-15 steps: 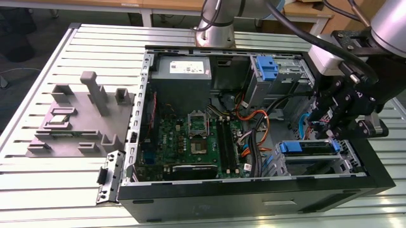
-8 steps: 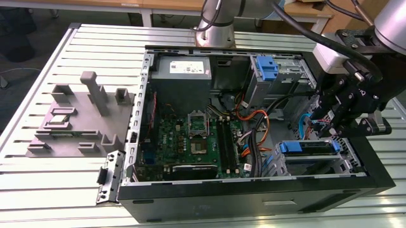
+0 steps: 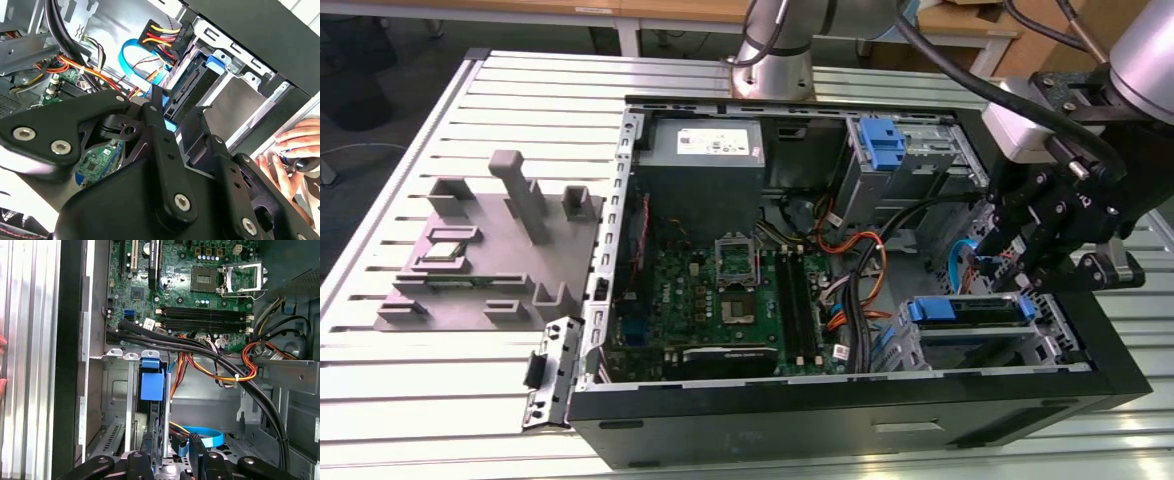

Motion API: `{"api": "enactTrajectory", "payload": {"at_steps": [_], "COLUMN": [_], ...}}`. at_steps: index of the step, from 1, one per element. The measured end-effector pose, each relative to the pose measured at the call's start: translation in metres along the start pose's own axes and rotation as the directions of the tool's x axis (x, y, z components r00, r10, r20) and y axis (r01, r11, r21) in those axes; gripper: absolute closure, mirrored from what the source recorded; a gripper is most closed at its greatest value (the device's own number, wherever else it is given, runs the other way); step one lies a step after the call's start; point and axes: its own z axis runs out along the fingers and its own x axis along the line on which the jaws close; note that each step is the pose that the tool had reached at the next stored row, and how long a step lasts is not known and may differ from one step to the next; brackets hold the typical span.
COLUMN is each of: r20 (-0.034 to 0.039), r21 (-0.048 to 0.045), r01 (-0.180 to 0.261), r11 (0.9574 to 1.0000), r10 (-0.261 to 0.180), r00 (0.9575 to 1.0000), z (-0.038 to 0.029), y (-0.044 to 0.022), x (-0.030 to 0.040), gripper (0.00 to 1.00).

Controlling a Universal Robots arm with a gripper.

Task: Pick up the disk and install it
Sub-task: 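Insert the first disk wire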

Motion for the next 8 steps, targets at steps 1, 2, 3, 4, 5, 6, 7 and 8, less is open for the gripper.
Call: {"api": "enactTrajectory", "payload": {"at_steps": [1,2,3,4,5,6,7,8], "r20": [-0.0002,-0.0001,-0.0003,-0.0002,-0.0004,-0.0003,-0.0005,-0.0003], "r21": [0.0003,0.0005,0.0006,0.0005,0.0005,0.0005,0.0005,0.0005], "r01": [0.0,0.0,0.0,0.0,0.0,0.0,0.0,0.0], "r11": [1.0,1.0,1.0,1.0,1.0,1.0,1.0,1.0], "r10": [0.0,0.0,0.0,0.0,0.0,0.0,0.0,0.0], "r00": [1.0,1.0,1.0,1.0,1.0,1.0,1.0,1.0], "z": [0.0013,0.0026,0.0039,0.0049,0.0049,0.0049,0.0049,0.005], "y": [0.0,0.0,0.0,0.0,0.0,0.0001,0.0,0.0], "x": [0.0001,0.0001,0.0002,0.0002,0.0002,0.0002,0.0002,0.0002], "gripper": [0.58,0.58,0.58,0.58,0.58,0.58,0.58,0.58]}}
